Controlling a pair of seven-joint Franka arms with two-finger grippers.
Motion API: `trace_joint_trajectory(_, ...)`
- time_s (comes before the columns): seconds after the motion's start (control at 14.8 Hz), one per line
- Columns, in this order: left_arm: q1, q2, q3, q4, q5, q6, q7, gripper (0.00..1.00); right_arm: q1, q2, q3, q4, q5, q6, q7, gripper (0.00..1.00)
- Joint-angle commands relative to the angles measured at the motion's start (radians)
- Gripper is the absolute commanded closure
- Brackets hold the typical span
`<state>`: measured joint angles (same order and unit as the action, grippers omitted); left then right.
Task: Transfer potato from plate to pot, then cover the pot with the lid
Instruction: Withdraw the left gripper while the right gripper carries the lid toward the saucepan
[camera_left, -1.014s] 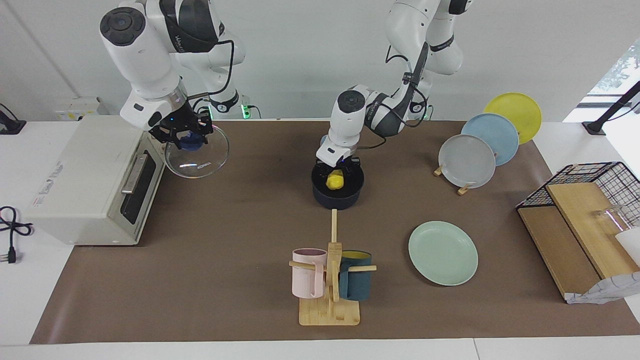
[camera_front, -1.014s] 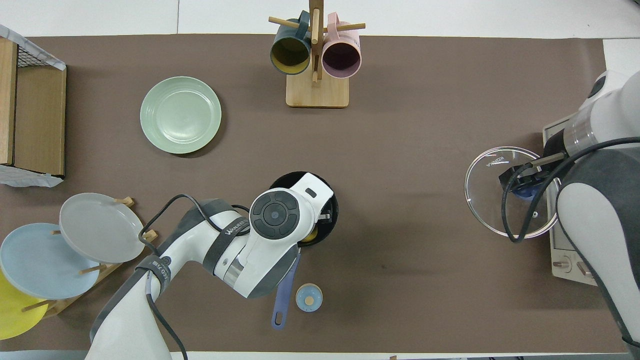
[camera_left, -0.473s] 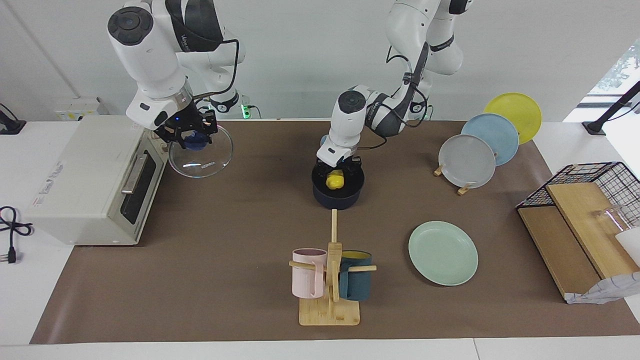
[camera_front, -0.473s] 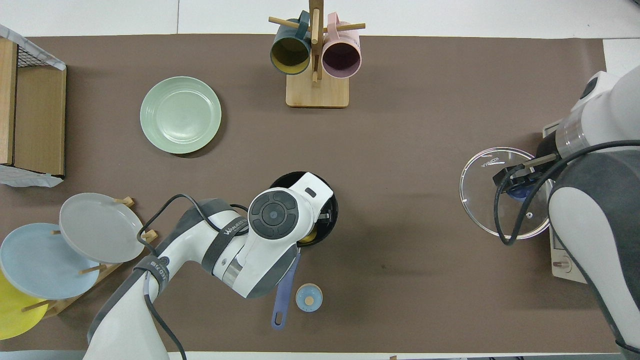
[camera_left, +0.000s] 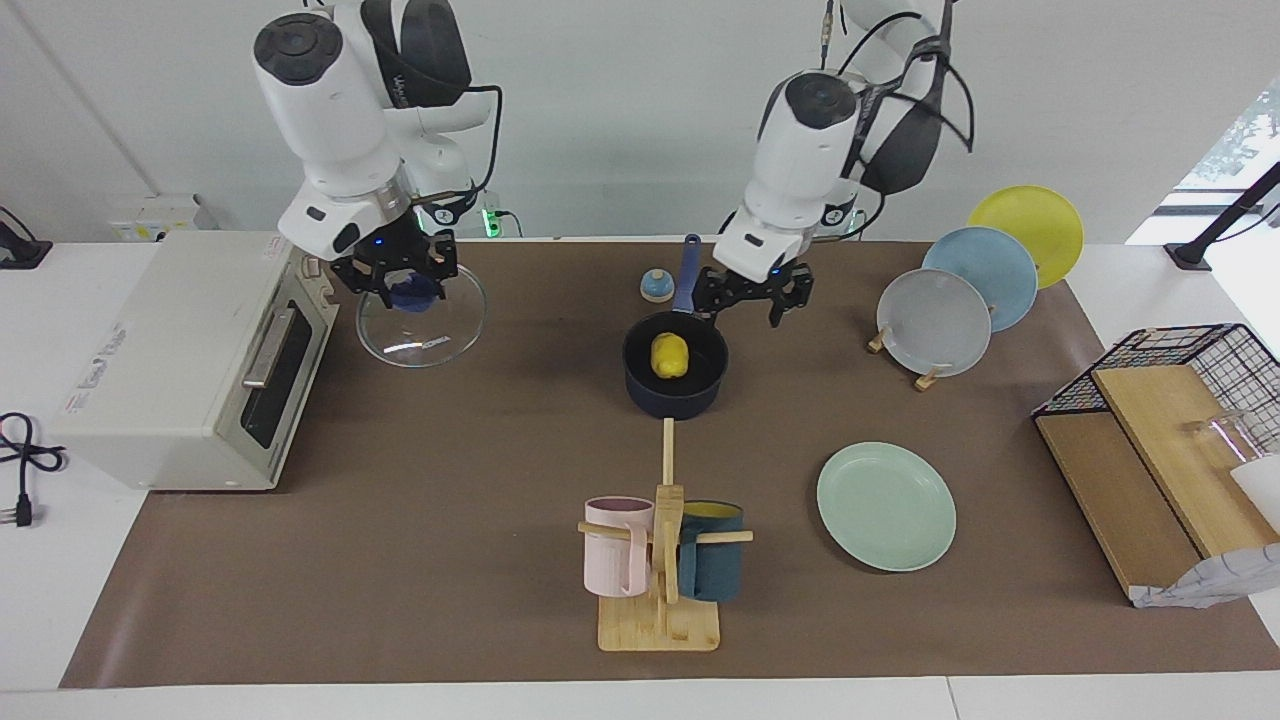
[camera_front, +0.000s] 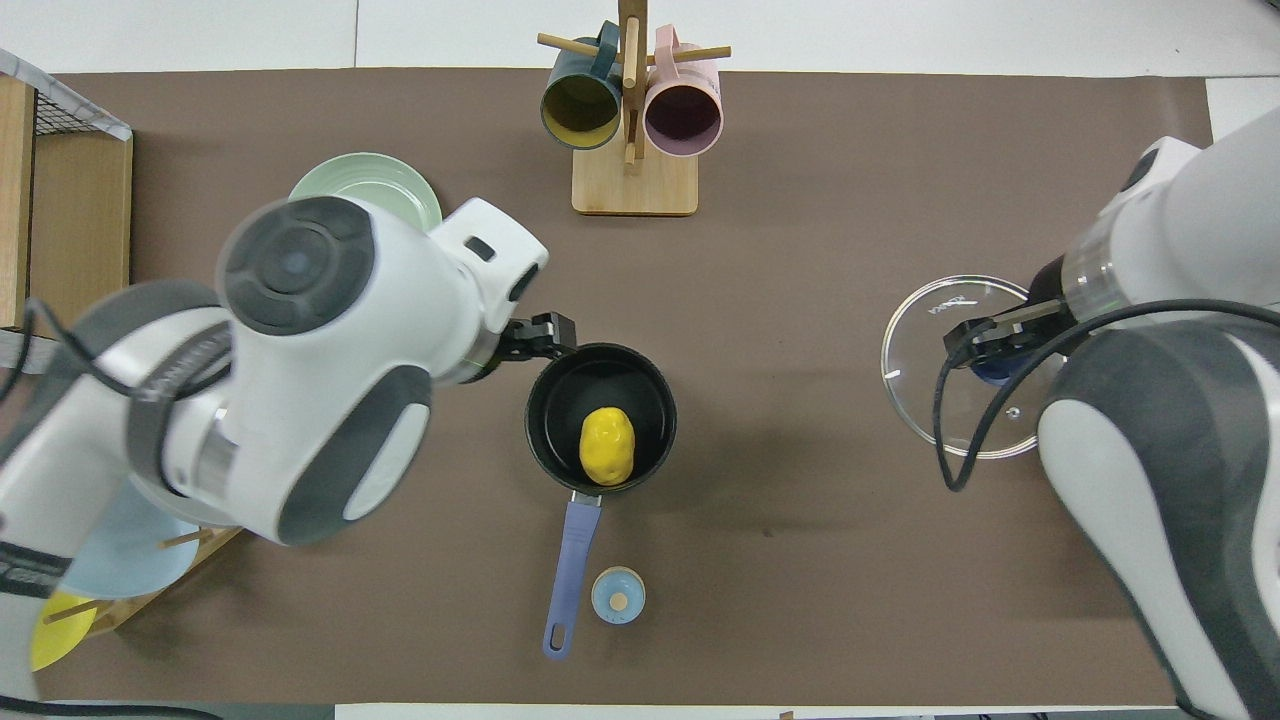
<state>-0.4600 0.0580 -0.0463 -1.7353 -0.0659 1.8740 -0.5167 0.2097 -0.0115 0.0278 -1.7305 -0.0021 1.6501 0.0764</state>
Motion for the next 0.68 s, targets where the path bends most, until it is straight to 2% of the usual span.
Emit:
trace_joint_trajectory(0.0,0.134,-0.053,-0.004,0.026,-0.008,-0.065,0.151,0.00,0.155,0.043,0.000,0.034,0.028,0.057,0.237,1.00)
trace_joint_trajectory(0.2,0.279,-0.081,-0.006,0.055,-0.002,-0.124,0.354,0.00,0.269,0.183,0.001,0.199,0.070,0.079,0.477,1.00)
trace_joint_trajectory(0.27,0.308,-0.083,-0.006,0.069,0.000,-0.148,0.398,0.00,0.313,0.218,0.001,0.219,0.070,0.129,0.529,1.00)
trace_joint_trajectory(0.47,0.354,-0.096,-0.006,0.076,0.036,-0.194,0.435,0.00,0.430,0.295,0.000,0.184,0.059,0.302,0.647,1.00)
trace_joint_trajectory(0.61,0.354,-0.102,-0.006,0.085,0.057,-0.223,0.435,0.00,0.470,0.326,0.000,0.175,0.051,0.326,0.661,1.00)
